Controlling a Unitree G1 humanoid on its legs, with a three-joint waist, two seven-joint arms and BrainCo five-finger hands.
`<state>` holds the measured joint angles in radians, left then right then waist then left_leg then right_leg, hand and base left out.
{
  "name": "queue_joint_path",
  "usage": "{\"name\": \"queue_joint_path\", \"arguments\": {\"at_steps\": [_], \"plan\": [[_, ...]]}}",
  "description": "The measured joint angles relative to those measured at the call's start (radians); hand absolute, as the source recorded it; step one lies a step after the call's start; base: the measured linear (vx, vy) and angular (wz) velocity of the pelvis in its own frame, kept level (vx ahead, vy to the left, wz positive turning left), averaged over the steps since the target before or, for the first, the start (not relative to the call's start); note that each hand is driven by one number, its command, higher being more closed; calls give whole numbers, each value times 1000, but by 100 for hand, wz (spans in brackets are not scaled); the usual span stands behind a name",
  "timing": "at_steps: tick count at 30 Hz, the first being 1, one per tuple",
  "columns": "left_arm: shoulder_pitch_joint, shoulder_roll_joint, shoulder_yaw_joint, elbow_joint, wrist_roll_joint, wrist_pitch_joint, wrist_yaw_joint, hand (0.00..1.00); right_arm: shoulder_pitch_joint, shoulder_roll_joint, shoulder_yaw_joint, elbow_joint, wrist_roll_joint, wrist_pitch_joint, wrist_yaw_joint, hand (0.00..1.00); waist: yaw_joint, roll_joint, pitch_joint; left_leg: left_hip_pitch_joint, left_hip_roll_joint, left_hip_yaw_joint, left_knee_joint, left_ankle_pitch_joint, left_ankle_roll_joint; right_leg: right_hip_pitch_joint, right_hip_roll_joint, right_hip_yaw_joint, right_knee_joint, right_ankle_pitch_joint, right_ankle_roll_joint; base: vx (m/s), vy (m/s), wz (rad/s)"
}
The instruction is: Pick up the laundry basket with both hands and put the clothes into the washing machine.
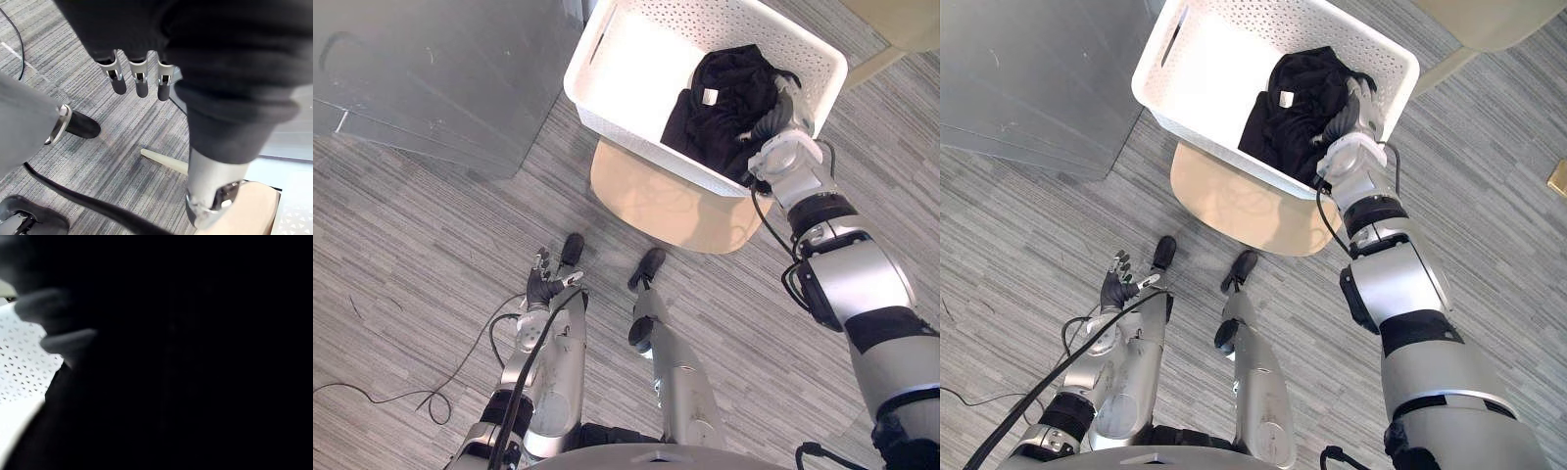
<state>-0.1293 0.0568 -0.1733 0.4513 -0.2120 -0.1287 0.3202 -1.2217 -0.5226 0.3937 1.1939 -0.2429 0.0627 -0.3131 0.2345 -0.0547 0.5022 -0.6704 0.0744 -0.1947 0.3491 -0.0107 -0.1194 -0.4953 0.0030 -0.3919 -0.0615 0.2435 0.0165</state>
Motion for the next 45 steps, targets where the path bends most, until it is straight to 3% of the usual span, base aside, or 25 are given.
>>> {"name": "queue_joint_path", "arguments": {"at_steps": [12,13,17,23,30,33,41,45], "plan": [[4,-27,-2,-12,0,0,-7,0,2,-6,75,45,-78,2,27,0,16,2,1,-24,-11,2,1,-3,8,-24,-10,5,0,6,-5,45,64,0],[4,-28,-4,-16,0,1,-9,0,0,-11,80,54,-78,1,41,100,18,2,1,-26,-12,1,0,-4,8,-24,-11,4,-1,5,-5,34,53,4],[4,-38,-6,-50,1,1,-35,0,-7,-60,119,80,-73,0,94,100,37,13,8,-31,-20,-9,-25,3,18,-30,-16,-3,-10,-5,10,28,48,11],[3,-48,-3,-64,0,8,-44,0,-24,-98,134,68,25,0,94,100,39,16,9,-28,-27,-7,-58,24,11,-38,-23,-9,-18,2,0,49,38,6],[-10,-75,39,-77,-2,8,-42,0,20,-90,-8,-53,215,-22,84,100,34,16,9,-25,-26,7,-43,15,20,-40,-24,22,-18,15,4,45,54,-9],[-10,-74,65,-67,-3,8,-40,0,43,-85,-93,-153,256,-24,75,100,22,18,10,-26,-24,13,3,-8,27,-23,-20,33,-17,21,9,8,68,-13],[-9,-29,101,-87,2,9,-20,0,87,-88,-297,-562,375,-84,-82,100,-14,18,10,-23,-20,31,61,-30,36,-2,-18,51,-9,13,23,-16,52,-6],[21,-8,114,-180,113,11,-7,0,178,-86,-369,-754,375,-104,-117,100,-24,18,10,42,-26,31,46,-30,37,47,-28,48,13,8,-3,31,48,4]]}}
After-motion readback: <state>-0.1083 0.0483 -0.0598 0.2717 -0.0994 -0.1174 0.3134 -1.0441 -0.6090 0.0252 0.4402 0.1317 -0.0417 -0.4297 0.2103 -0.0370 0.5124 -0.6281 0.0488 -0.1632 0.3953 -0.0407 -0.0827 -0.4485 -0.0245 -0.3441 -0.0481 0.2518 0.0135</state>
